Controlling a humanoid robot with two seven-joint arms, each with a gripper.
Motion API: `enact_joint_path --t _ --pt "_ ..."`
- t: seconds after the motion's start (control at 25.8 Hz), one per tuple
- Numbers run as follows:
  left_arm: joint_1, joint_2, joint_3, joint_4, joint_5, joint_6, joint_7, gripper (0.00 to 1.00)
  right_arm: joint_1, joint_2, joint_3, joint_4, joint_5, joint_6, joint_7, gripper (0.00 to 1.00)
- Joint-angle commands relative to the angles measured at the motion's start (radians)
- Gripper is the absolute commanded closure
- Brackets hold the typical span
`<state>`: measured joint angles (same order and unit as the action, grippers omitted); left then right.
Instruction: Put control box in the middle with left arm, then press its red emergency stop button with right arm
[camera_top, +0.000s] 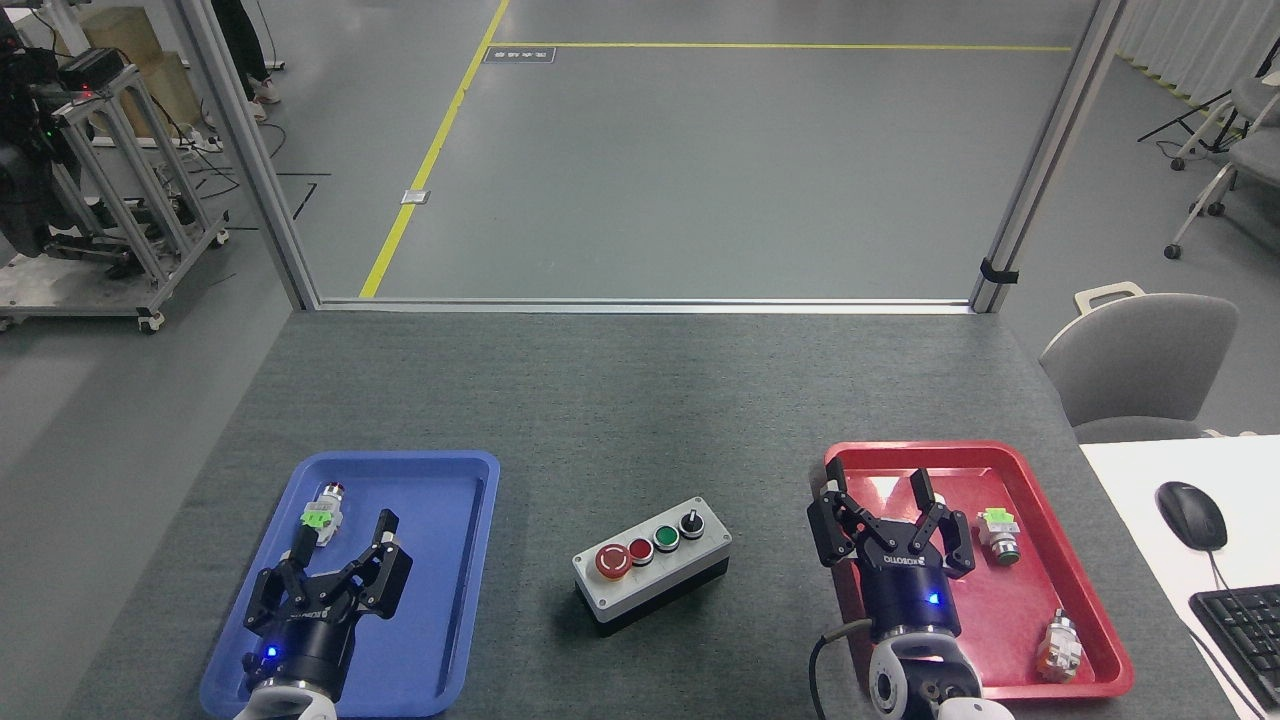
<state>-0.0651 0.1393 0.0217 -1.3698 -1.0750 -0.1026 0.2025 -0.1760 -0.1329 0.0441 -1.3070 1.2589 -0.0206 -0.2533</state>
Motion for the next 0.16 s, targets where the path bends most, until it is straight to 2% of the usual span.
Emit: enact_joint_path --t 0.0,0.12 --pt "-0.001 0.000 0.001 0.000 0.000 0.000 0.000 0.01 0.006 0.006 -0.009 0.008 -0.001 -0.001 0.003 0.00" --pt "-0.001 -0.001 0.000 0.000 0.000 0.000 0.000 0.01 0.007 0.007 -0.007 0.022 -0.001 -0.001 0.000 0.00"
